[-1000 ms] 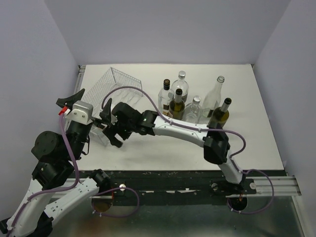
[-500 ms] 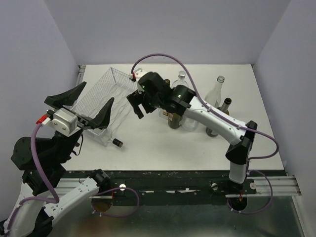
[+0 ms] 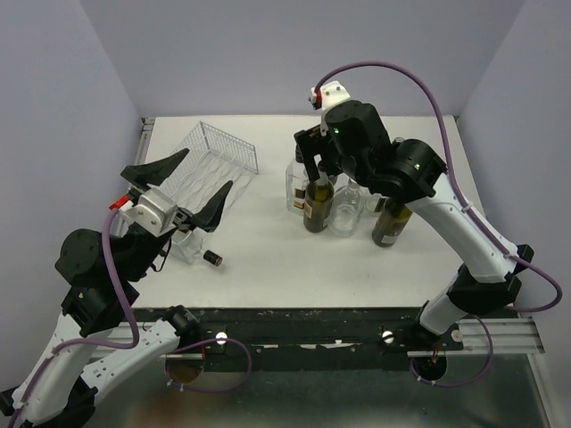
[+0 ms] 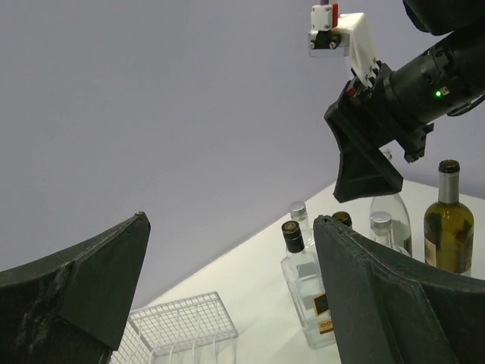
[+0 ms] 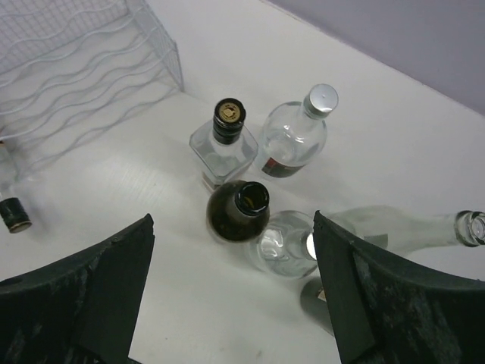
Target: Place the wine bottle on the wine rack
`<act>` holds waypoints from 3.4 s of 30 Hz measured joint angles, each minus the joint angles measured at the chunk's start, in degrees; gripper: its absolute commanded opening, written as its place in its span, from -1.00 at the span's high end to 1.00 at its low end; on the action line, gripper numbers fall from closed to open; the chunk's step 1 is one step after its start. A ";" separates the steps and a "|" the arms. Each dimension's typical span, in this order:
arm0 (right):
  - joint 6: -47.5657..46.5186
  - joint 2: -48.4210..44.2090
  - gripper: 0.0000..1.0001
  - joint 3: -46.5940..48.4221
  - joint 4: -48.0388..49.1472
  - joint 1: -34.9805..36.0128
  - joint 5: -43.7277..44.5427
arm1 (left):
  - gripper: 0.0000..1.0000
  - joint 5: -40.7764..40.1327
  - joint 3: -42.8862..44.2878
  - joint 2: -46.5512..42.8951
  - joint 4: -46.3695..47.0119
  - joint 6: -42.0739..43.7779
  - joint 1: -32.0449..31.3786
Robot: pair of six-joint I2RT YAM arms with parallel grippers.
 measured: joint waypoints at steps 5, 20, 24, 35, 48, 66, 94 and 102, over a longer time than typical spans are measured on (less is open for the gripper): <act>1.14 0.59 -0.66 -4.04 -1.55 -2.12 1.03 | -0.98 0.00 -0.85 1.53 1.14 0.39 0.00; 6.05 5.05 -0.32 -14.78 0.22 -6.75 -2.21 | -0.98 0.00 -2.84 5.29 2.56 0.61 0.00; 5.66 5.60 -0.32 -16.59 2.71 -7.23 -2.86 | -0.98 0.00 -2.84 6.40 2.62 1.51 0.00; 5.60 5.68 0.32 -21.29 9.99 -10.32 -5.68 | -0.98 0.00 -2.84 7.91 2.54 3.02 0.00; 6.12 2.10 0.99 -21.51 8.20 -10.71 -12.35 | -0.98 1.46 -8.48 8.85 2.89 0.63 0.00; 13.07 -8.13 0.99 -10.54 2.60 -10.71 -34.38 | -0.98 15.96 -22.82 9.84 6.36 -4.96 0.00; 12.55 -18.14 0.99 -22.88 15.52 -10.84 -47.71 | 0.49 26.27 -20.59 15.78 0.66 -6.19 0.02; 12.24 -19.39 -0.26 -24.39 16.85 -10.82 -46.73 | 1.00 22.67 -20.22 15.72 0.68 -3.10 -0.11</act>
